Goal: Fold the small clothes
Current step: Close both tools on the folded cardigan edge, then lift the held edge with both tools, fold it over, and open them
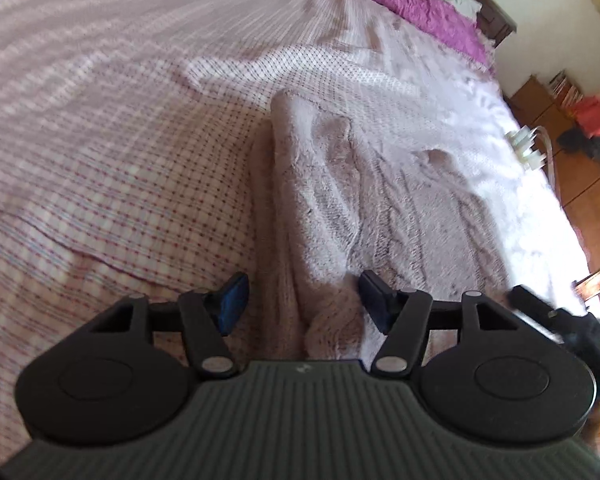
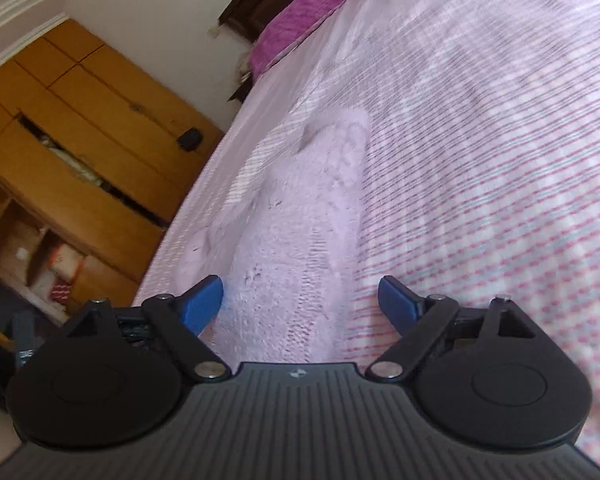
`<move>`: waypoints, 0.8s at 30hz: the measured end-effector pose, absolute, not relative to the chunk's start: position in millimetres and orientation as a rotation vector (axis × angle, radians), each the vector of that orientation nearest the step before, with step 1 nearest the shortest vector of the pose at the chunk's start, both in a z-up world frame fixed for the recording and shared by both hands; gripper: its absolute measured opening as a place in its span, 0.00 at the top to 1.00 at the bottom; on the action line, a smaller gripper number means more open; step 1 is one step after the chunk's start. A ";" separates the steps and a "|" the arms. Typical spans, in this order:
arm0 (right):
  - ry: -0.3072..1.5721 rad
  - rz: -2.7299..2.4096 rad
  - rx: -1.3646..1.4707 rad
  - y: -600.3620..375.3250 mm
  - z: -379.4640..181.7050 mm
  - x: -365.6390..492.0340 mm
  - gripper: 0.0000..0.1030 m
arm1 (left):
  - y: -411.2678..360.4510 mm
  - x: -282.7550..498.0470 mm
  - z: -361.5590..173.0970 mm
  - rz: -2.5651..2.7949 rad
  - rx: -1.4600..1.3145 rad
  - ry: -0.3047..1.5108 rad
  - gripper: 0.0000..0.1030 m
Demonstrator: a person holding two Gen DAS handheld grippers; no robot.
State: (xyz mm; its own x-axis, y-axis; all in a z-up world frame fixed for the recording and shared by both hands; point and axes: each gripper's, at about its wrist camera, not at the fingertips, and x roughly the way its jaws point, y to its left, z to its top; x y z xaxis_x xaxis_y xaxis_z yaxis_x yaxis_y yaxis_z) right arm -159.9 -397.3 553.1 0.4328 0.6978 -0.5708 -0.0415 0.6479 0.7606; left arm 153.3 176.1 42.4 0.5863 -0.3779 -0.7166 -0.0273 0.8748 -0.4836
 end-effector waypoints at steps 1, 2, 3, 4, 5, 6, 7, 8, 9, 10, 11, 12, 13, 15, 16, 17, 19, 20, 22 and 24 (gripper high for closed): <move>1.036 0.546 0.754 -393.5 549.9 -156.4 0.13 | 178.3 155.3 39.0 -0.237 -0.517 0.934 0.39; 1.043 0.571 0.759 -388.5 548.2 -153.5 0.13 | 179.7 157.1 35.9 -0.254 -0.549 0.938 0.39; 1.048 0.583 0.759 -383.2 545.7 -150.8 0.13 | 180.6 158.6 32.9 -0.265 -0.568 0.937 0.37; 1.049 0.584 0.749 -378.0 544.3 -148.8 0.13 | 180.7 159.4 30.9 -0.274 -0.576 0.933 0.37; 1.047 0.588 0.735 -373.0 543.8 -147.0 0.14 | 180.1 159.6 29.7 -0.282 -0.584 0.927 0.37; 1.046 0.590 0.724 -369.1 544.2 -146.1 0.16 | 180.0 159.5 28.7 -0.290 -0.589 0.922 0.38; 1.046 0.590 0.720 -366.8 544.5 -145.2 0.28 | 180.1 158.9 28.2 -0.293 -0.593 0.917 0.38; 1.047 0.584 0.723 -366.5 545.0 -144.6 0.40 | 179.9 158.1 28.2 -0.296 -0.595 0.913 0.39; 1.051 0.575 0.741 -367.7 545.2 -143.5 0.42 | 179.5 157.4 28.8 -0.298 -0.597 0.912 0.44; 1.055 0.569 0.770 -370.2 545.7 -142.4 0.46 | 178.5 156.5 30.3 -0.303 -0.605 0.910 0.50; 1.056 0.569 0.793 -373.0 547.5 -141.5 0.49 | 177.6 155.6 31.4 -0.309 -0.613 0.907 0.53; 1.055 0.569 0.809 -375.5 550.4 -140.8 0.49 | 176.1 154.5 34.0 -0.313 -0.613 0.902 0.58; 1.055 0.568 0.828 -378.5 553.5 -140.5 0.50 | 173.2 151.7 35.8 -0.312 -0.614 0.896 0.61; 1.058 0.565 0.867 -384.3 561.5 -139.9 0.50 | 170.3 149.0 43.3 -0.321 -0.632 0.881 0.63; 1.061 0.568 0.891 -388.1 565.5 -139.7 0.51 | 168.2 148.3 46.8 -0.324 -0.636 0.872 0.64; 1.063 0.571 0.918 -392.8 569.8 -140.0 0.51 | 165.1 146.1 51.5 -0.328 -0.638 0.861 0.64; 1.057 0.568 0.938 -402.8 580.6 -142.2 0.51 | 157.9 142.1 58.9 -0.346 -0.649 0.847 0.65; 1.050 0.567 0.934 -408.8 587.8 -144.2 0.51 | 154.5 139.6 62.1 -0.363 -0.660 0.844 0.65; 1.044 0.561 0.918 -421.5 600.3 -149.5 0.51 | 144.7 134.3 66.9 -0.389 -0.663 0.848 0.65; 1.042 0.553 0.898 -435.6 613.9 -157.2 0.51 | 132.7 128.2 70.1 -0.410 -0.657 0.851 0.65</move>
